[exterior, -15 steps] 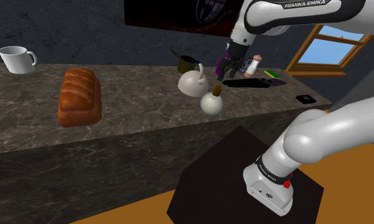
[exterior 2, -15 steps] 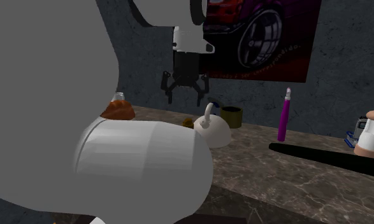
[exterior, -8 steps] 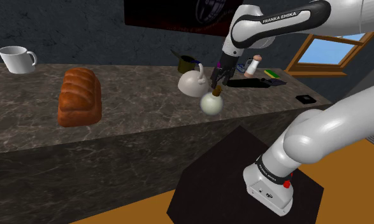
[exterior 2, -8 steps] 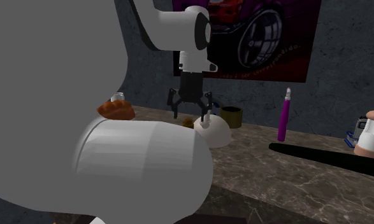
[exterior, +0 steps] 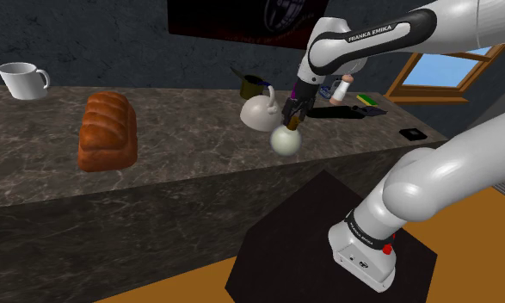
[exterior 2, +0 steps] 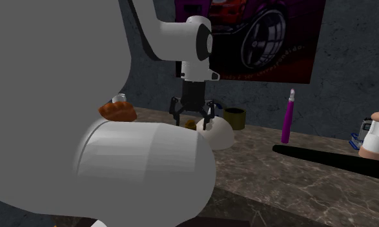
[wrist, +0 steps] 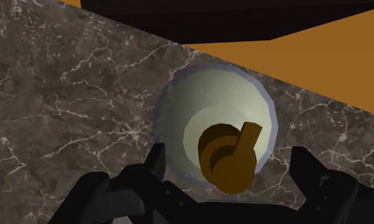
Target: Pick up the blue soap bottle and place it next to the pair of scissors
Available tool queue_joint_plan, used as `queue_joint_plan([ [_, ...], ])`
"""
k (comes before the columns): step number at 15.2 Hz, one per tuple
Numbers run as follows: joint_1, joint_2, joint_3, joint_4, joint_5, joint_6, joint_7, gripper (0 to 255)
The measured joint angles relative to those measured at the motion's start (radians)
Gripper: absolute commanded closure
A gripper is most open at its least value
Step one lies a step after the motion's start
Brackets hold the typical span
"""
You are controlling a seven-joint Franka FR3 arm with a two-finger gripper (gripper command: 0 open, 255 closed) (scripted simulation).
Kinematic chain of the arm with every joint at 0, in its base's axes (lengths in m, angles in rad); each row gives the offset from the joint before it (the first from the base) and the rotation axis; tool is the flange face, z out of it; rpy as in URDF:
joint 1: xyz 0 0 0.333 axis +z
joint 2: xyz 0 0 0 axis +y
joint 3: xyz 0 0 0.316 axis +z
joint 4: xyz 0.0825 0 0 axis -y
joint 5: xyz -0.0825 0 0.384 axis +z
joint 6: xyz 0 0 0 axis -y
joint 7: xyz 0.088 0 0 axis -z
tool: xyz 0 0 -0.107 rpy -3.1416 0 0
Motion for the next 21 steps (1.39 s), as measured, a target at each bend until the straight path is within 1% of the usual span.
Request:
queue_joint_plan([
  [2,0.000,0.000,0.000,0.000,0.000,0.001,0.000,0],
  [3,0.000,0.000,0.000,-0.001,0.000,0.001,0.000,255],
  [13,0.000,0.000,0.000,-0.001,0.000,0.001,0.000,255],
  [16,-0.002,-0.014,0.001,0.014,-0.003,-0.029,0.001,255],
  [21,-0.002,-0.045,0.007,0.059,-0.004,-0.103,0.009,255],
])
